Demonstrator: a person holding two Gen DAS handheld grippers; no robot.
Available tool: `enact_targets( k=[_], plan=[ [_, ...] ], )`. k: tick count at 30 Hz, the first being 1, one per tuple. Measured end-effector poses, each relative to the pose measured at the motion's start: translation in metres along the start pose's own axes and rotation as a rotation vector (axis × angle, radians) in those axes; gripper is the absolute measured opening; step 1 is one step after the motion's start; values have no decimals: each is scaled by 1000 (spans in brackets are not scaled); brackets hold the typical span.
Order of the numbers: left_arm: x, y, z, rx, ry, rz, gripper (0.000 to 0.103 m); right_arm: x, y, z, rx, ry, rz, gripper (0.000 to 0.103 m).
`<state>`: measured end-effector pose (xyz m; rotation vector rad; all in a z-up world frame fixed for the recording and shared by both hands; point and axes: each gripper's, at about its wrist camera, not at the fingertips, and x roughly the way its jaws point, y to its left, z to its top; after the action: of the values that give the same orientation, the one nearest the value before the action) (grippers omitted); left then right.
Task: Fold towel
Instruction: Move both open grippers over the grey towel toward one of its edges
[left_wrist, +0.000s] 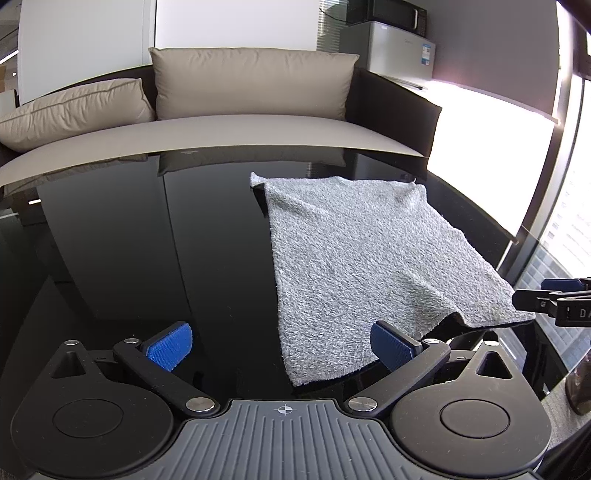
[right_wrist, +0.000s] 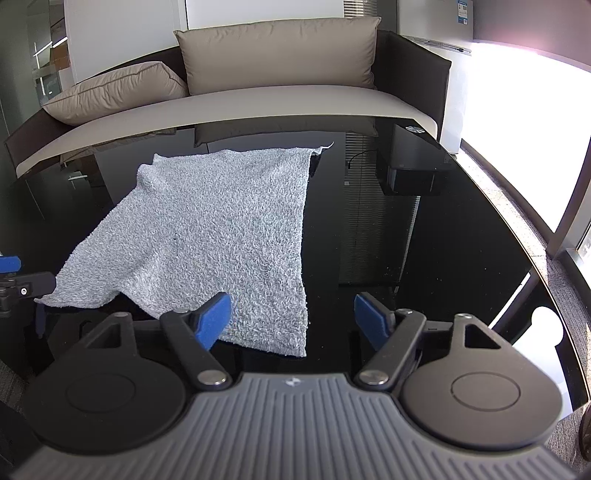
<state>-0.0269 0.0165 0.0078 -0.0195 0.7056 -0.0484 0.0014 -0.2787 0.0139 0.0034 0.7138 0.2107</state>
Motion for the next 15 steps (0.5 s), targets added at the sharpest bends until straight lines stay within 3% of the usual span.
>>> enact_targets(
  k=[3,15],
  plan=[
    [0,1,0,-4,7,-8,102,-1,0,-2,-6,4,2,86],
    [-2,0,-1,-6,8,-25,102,-7,-9,-2,44,-3,31,84]
  ],
)
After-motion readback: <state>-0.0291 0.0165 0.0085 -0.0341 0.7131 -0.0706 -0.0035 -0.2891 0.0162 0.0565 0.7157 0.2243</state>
